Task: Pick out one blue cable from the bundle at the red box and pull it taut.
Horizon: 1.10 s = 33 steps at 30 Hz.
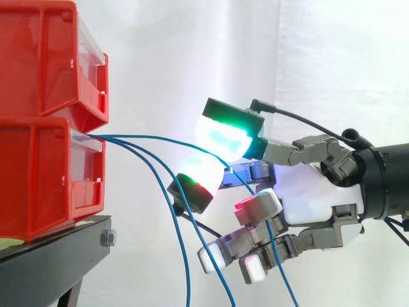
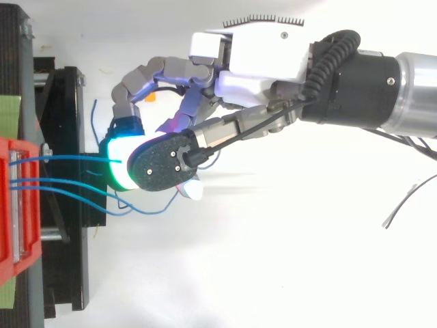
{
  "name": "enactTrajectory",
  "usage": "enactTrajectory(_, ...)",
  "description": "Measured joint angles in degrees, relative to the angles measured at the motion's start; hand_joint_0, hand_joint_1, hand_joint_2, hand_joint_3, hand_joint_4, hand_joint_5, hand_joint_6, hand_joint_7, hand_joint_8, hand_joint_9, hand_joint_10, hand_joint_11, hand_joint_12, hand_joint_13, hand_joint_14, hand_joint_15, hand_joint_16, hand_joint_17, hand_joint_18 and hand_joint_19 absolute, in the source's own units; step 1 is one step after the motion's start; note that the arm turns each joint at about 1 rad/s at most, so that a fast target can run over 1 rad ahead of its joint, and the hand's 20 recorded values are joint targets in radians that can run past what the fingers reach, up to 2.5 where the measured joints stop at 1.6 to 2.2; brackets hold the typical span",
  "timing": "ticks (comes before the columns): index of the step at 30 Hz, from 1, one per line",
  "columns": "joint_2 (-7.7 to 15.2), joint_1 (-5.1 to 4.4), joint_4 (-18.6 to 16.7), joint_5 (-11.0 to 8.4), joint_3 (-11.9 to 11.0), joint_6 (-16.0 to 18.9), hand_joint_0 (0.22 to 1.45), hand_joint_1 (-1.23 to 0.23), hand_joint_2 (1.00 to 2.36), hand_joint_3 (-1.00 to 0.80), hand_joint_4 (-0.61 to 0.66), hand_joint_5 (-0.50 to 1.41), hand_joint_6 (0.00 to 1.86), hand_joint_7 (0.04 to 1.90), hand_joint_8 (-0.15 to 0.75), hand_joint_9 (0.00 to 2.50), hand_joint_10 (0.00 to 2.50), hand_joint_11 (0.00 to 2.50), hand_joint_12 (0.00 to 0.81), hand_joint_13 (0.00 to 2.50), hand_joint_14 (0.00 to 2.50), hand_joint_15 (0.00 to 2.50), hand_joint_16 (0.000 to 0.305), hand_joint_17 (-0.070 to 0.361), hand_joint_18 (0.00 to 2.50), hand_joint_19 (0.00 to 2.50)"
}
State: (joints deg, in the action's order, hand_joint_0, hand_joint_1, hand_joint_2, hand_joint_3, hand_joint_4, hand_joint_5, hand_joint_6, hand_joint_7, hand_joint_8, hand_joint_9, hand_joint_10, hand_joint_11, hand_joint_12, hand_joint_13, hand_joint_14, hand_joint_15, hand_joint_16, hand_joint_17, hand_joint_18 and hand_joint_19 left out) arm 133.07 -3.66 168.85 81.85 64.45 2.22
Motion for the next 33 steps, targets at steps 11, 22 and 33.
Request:
enactTrajectory(11, 0.0, 0.06, -1.4, 2.35, 1.6, 2.6, 0.76, -0.68, 1.0, -0.5, -0.12, -0.23, 0.93, 1.09, 0.308, 1.46, 0.02, 1.18, 0.301, 1.22, 0.03, 0.89, 0.031, 0.071, 0.83, 0.65)
enactTrajectory(22, 0.0, 0.14, -1.5, 2.61, 1.7, 3.1, 0.77, -0.68, 1.0, -0.5, -0.11, -0.23, 0.93, 1.08, 0.287, 1.46, 0.01, 1.6, 0.298, 1.34, 0.02, 1.34, 0.033, 0.074, 0.87, 0.72)
enactTrajectory(33, 0.0, 0.37, -1.5, 2.61, 1.7, 3.1, 0.76, -0.68, 1.0, -0.49, -0.1, -0.22, 0.93, 1.06, 0.272, 1.44, 0.62, 1.8, 0.292, 1.23, 1.03, 1.5, 0.038, 0.085, 1.05, 1.06)
